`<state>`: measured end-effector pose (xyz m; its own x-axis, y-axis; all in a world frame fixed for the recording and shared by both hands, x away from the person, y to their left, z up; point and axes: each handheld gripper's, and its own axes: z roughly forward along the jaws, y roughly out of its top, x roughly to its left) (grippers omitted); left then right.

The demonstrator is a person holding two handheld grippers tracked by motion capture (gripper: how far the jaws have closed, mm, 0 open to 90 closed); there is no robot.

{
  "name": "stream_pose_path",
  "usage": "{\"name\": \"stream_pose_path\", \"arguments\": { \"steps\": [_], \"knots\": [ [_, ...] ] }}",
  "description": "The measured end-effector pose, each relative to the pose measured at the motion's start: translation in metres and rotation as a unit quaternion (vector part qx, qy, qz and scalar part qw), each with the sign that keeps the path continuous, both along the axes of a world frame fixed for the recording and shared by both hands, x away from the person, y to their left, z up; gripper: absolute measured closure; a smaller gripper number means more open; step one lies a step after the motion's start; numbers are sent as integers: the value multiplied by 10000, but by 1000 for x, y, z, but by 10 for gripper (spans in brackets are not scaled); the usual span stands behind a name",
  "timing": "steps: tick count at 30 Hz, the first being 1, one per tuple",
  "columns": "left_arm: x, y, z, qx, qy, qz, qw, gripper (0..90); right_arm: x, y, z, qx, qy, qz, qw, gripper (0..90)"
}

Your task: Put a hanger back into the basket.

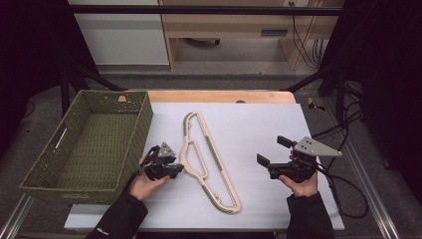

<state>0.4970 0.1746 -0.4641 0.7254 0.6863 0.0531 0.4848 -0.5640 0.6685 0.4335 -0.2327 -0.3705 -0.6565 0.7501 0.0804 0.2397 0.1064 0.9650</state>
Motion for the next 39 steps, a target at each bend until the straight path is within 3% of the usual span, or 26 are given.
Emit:
{"name": "stream_pose_path", "arguments": {
  "steps": [4, 8, 20, 22, 32, 39],
  "knots": [
    [1, 0, -3, 78, 12, -31, 10000, 646, 0, 0, 0, -31, 36, 18, 10000, 45],
    [1, 1, -5, 115, -47, 3, 9999, 696, 1, 1, -1, -46, 28, 31, 10000, 47],
    [-2, 1, -2, 280, -219, -219, 9991, 769, 2, 4, -4, -103, 82, 80, 9999, 49],
    [-2, 1, 0, 300, -155, -245, 9991, 822, 2, 5, -4, -105, 93, 84, 9999, 50],
    [-4, -1, 0, 356, -195, -430, 9982, 845, 3, 7, -6, -100, 131, 127, 9998, 53],
    [-6, -3, 1, 319, -64, -575, 9978, 886, 4, 10, -8, -108, 164, 223, 9996, 65]
  ]
}}
